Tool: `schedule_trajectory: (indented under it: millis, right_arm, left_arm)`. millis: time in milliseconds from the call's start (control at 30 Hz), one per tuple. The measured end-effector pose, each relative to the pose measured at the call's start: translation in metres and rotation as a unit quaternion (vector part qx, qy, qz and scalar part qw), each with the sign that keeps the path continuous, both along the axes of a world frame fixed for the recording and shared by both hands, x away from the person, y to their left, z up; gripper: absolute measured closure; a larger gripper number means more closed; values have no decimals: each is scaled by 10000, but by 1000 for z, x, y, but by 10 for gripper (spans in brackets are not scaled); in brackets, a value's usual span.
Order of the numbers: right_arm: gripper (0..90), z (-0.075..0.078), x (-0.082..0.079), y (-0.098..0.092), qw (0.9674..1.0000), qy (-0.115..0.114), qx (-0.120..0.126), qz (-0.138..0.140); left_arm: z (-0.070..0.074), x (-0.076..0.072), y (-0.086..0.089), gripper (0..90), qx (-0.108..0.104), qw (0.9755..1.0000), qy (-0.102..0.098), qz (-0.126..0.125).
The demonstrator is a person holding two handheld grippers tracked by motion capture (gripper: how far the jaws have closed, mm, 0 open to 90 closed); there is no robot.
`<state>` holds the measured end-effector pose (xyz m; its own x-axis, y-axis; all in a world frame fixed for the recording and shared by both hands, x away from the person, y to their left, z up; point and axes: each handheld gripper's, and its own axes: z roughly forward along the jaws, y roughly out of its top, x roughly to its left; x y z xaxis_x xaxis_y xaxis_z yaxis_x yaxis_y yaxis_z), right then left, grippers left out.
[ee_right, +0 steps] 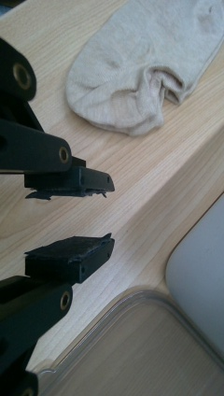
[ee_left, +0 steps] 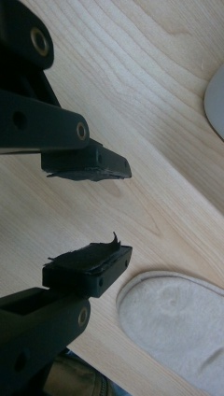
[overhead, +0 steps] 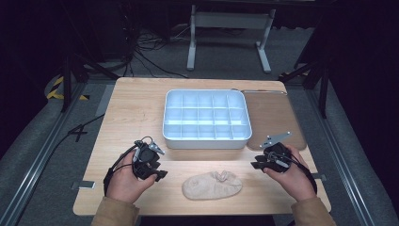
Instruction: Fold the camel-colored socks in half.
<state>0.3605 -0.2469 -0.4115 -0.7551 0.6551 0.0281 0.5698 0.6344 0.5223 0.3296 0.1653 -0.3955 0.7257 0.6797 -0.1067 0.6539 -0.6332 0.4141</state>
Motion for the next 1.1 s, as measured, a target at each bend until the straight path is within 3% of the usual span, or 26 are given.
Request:
schedule_trajectory:
  millis: [267, 500, 700, 800, 967, 1100]
  right_arm:
    - [668, 3, -5, 2, 9996, -132, 201, 124]
    - [680, 2, -10, 5, 9990, -74, 399, 176]
    - [671, 1, -11, 8, 9993, -79, 311, 210]
    - [671, -4, -12, 12, 9995, -124, 97, 279]
    - [664, -4, -13, 13, 9993, -100, 103, 335]
    - [658, -4, -14, 15, 9992, -120, 118, 367]
  left_arm:
    - [5, -4, -3, 573, -101, 9999, 54, 15]
    - [9, -13, -23, 591, -507, 9981, 3, -362]
    - [6, -16, -33, 603, -613, 9973, 134, -383]
    - [4, -19, -40, 630, -602, 9966, 121, -543]
    - [5, -24, -52, 632, -792, 9945, 260, -636]
    - [-4, -24, -61, 607, -951, 9924, 394, -667]
